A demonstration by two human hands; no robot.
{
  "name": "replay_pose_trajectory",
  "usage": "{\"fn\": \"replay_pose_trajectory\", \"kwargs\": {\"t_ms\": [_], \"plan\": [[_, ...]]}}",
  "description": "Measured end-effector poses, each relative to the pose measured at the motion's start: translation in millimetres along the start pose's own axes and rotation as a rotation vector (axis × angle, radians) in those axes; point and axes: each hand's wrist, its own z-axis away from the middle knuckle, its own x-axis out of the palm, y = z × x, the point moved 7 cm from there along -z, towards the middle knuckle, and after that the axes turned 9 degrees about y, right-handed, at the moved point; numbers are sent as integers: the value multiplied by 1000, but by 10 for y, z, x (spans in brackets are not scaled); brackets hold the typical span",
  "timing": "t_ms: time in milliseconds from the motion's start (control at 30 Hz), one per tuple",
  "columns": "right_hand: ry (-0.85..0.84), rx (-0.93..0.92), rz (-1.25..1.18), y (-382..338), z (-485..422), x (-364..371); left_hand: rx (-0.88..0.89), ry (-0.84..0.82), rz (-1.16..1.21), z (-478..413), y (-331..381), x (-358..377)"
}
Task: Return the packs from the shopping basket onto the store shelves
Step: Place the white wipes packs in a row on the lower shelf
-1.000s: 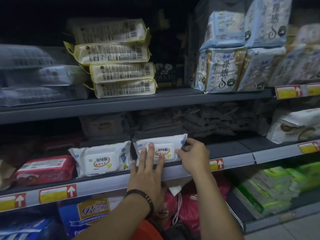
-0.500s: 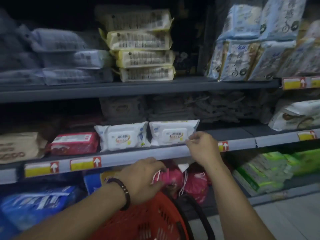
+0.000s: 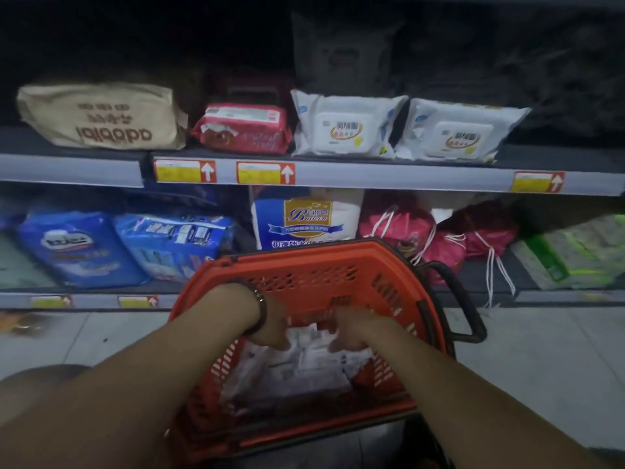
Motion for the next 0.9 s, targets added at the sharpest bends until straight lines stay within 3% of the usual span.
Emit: {"fn": "replay_pose_trajectory", "kwargs": {"t_ms": [167, 233, 367, 600, 667, 800, 900], "plan": [[70, 90, 106, 527, -801, 847, 42, 98, 48, -117, -102, -150], [-7, 71, 143, 627, -1061, 1032, 48, 52, 29, -165, -167, -112], [-112, 119, 154, 643, -1205, 954, 45, -59, -25, -282, -268, 10], [-295, 204, -10, 628, -1113, 963, 63, -45, 41, -469, -257, -33], [-228, 67, -9, 597, -1212, 1019, 80, -43, 40, -516, -209, -60], [-58, 185, 4, 703, -1145, 961, 103, -28, 44, -590, -110, -136], [-230, 152, 123, 496, -1042, 856, 110, -46, 45, -619, -79, -161]]}}
